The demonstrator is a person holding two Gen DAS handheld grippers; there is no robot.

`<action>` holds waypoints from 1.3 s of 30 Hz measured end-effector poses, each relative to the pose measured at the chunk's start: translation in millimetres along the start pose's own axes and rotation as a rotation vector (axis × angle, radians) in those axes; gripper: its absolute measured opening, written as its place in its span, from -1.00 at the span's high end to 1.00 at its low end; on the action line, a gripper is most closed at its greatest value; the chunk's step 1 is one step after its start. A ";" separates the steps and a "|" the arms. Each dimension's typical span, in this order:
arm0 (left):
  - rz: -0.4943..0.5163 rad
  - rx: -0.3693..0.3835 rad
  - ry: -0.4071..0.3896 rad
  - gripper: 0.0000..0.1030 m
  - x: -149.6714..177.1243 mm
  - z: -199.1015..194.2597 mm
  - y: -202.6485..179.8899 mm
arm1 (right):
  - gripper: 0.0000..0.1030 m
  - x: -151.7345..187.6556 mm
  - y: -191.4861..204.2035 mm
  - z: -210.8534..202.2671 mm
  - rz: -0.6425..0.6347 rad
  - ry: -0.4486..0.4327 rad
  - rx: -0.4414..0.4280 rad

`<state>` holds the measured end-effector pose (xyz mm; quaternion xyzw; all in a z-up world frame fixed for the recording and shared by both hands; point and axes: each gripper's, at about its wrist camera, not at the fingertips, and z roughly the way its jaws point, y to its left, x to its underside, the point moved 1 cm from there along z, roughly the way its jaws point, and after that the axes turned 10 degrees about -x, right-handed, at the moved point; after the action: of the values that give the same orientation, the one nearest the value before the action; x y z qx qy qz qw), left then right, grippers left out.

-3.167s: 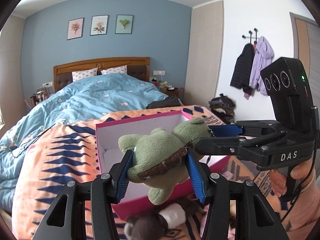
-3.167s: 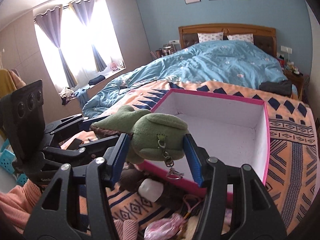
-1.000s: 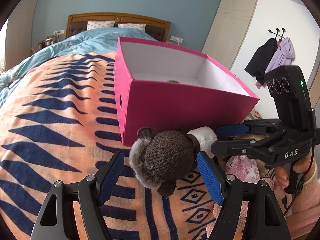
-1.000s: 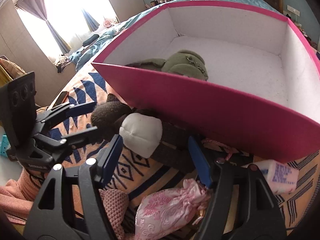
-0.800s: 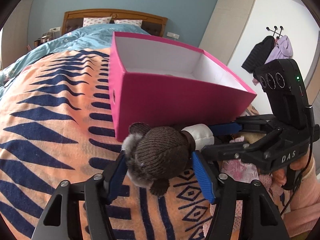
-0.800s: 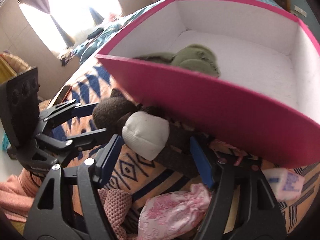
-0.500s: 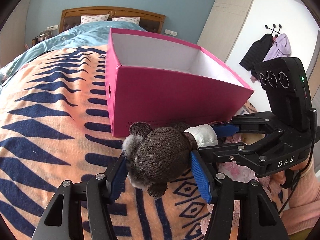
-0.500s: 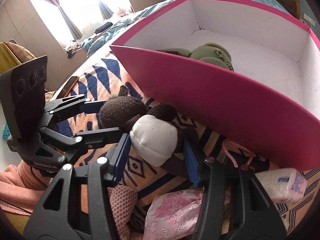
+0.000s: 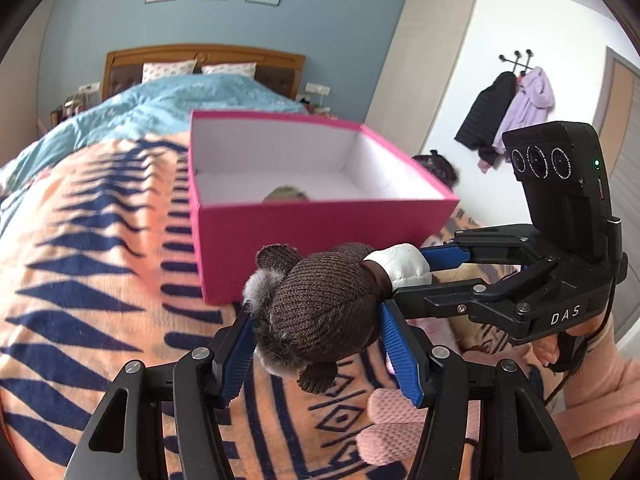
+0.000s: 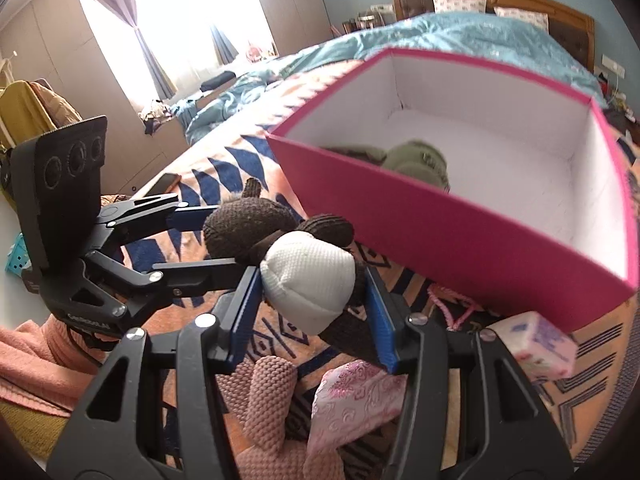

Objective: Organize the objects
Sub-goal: 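Carry the monkey plush over the pink box and release it inside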

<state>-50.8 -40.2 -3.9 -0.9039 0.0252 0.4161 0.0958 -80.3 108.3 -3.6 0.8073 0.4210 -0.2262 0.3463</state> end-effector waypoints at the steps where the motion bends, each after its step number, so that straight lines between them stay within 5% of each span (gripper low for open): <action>1: 0.007 0.001 -0.015 -0.18 -3.4 -5.2 -2.9 | -0.03 -1.3 2.8 -3.8 -0.007 -0.009 0.002; 22: 0.052 -0.001 -0.157 -0.18 -90.8 -20.4 -10.8 | -0.03 -69.9 9.0 -69.1 -0.114 -0.190 0.037; 39: -0.006 -0.065 -0.030 -0.18 -125.8 64.5 28.4 | -0.04 -120.4 -72.5 -13.3 0.009 -0.102 0.005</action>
<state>-184.6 -59.8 46.1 -0.9003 0.0077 0.4298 0.0679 -205.3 84.6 57.5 0.7975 0.3985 -0.2664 0.3663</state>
